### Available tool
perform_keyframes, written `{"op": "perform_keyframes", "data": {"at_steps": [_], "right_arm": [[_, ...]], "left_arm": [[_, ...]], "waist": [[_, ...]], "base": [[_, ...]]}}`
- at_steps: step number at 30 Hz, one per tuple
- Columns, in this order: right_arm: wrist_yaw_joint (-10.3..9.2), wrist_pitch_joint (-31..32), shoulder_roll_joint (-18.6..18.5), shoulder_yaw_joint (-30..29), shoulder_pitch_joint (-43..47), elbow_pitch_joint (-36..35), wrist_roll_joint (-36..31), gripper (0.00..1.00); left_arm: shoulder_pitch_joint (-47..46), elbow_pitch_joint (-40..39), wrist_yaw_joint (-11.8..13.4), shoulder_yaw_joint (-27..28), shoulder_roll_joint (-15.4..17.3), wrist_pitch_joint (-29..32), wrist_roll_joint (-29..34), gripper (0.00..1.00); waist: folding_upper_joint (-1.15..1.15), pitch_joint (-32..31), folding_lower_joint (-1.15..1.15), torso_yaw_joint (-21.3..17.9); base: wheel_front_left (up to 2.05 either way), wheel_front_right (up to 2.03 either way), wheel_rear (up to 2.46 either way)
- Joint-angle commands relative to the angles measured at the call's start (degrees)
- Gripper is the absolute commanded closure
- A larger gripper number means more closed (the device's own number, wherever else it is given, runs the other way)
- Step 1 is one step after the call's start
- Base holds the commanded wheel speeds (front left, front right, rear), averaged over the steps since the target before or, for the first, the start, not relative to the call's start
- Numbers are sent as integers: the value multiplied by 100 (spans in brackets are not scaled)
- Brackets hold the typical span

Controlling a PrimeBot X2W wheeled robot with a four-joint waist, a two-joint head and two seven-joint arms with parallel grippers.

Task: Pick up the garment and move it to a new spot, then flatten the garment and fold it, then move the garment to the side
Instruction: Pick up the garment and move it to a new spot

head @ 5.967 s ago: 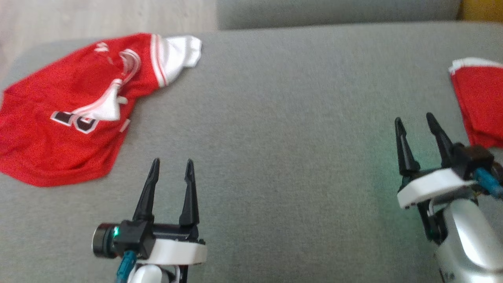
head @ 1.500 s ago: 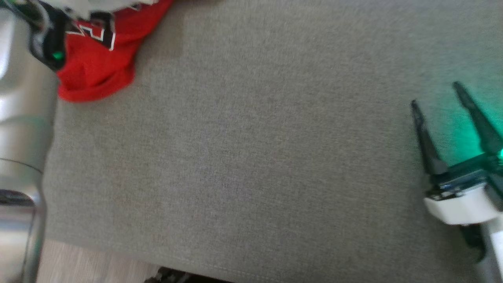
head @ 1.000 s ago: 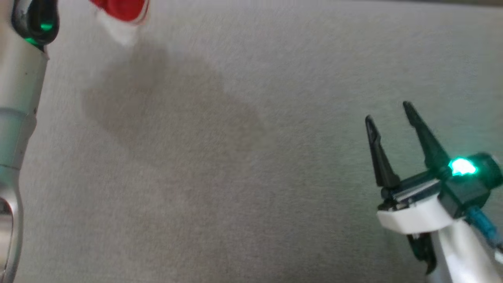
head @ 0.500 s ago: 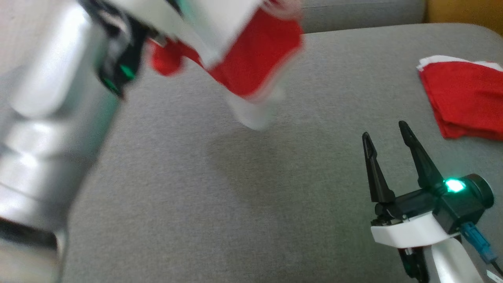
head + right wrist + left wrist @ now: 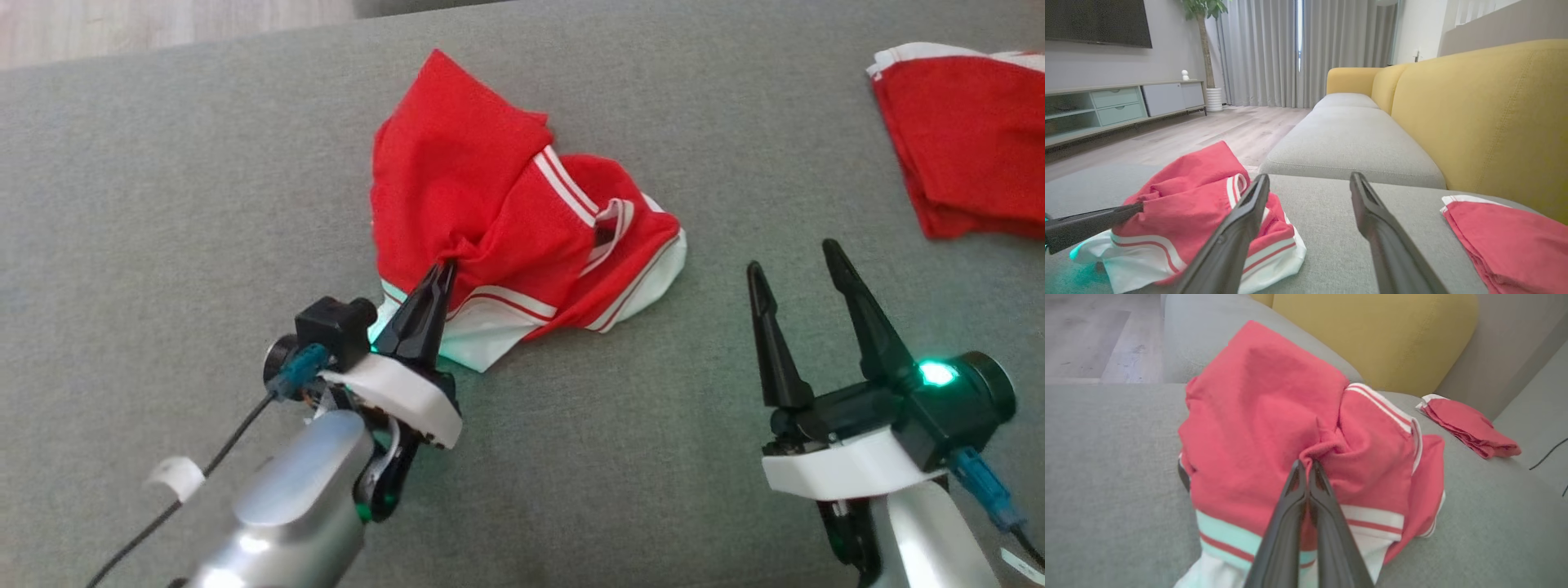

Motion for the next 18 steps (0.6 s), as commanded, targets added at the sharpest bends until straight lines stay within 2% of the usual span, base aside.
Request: {"op": "perform_keyframes", "data": {"at_steps": [1,2,7,11,14,18], "right_arm": [[39,-36,32,81,-88,-144,39,0],[39,-36,35,49,-55,-102,42,0],[39,-36,43,33,166,180,92,0],[39,-36,66,-104,393,381,220,0],[39,-36,93,-251,536,462,313,0],[39,-36,115,-449,700,402,310,0]], "left_arm": [[-244,-146,43,288,12,-87,44,51],[-181,-109,80,381,-57,-106,101,0],[386,-697,496,1441,-227,-117,909,0],[1174,-1338,704,2251,-267,-118,1689,0],[1758,-1790,825,2757,-294,-118,2252,0],[2487,-2391,768,3218,-406,-119,2754,0]], "waist": [[0,-70,-2,97],[0,-127,-2,167],[0,-627,-2,520],[0,-1114,-2,820],[0,-1368,-2,1004],[0,-1601,-2,1151]], "base": [[0,0,0],[0,0,0],[0,0,0],[0,0,0],[0,0,0],[0,0,0]]}}
